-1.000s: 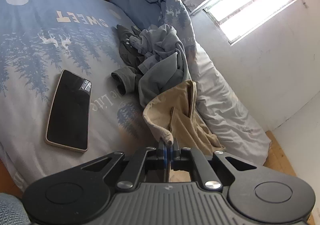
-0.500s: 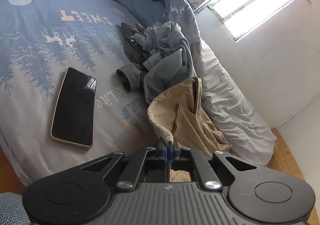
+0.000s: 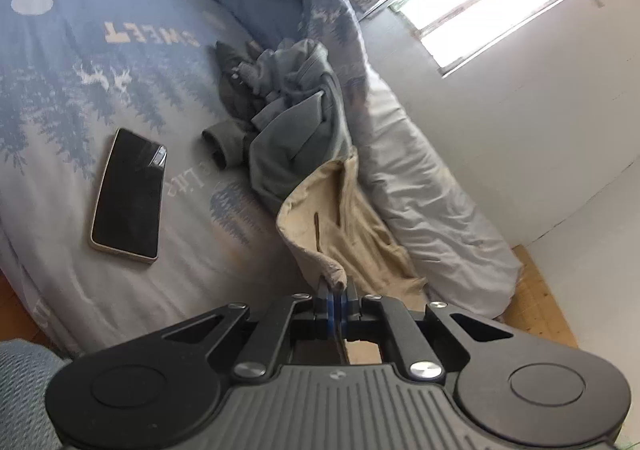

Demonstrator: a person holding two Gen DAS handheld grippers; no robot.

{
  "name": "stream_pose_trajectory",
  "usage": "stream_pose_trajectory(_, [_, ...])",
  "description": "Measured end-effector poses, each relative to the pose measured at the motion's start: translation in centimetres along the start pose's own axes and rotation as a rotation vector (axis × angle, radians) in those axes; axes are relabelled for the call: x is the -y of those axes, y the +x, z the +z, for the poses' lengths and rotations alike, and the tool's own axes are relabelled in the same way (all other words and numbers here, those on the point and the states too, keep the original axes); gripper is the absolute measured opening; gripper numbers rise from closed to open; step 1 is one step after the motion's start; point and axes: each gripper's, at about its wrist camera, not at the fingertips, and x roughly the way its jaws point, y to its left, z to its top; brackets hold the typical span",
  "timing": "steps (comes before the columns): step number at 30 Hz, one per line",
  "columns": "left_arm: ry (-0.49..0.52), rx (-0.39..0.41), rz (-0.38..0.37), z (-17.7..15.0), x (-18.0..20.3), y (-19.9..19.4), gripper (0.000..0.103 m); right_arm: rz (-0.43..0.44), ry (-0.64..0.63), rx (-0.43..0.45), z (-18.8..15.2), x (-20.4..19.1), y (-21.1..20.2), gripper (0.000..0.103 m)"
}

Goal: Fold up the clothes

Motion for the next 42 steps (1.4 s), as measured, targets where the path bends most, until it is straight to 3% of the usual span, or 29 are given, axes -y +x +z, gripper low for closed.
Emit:
stream_pose_trajectory(12, [-0.014,0.022,-0.083,0.9,1.3,-8.1,0.0,0.187,-0.122,-0.041,-0.8,3.3,-11.4,0.0])
stream_pose_trajectory(21, [-0.057,0.068,-0.132,1.3,2.7,-14.4,0.0,0.364,-0.09,-0.078,0.1,7.5,-19.4,0.0])
stream_pose_trajectory(27, [-0.075,0.127,-0.183,1.6,4.4,-17.9,0.0,0.39,-0.053,-0.077,0.7,10.4,-23.8,0.0])
stream_pose_trajectory(34, [-0.117,0.131,-0.162,3.5,5.1,-15.7,0.0,0.299,0.013,-0.027,1.3,14.3,-22.2,0.0])
stream_pose_trajectory(42, [-0.153,0.08,-0.114,7.3,6.6,-7.9,0.0,0.239,0.038,-0.004,2.9,18.0,-13.7,0.0])
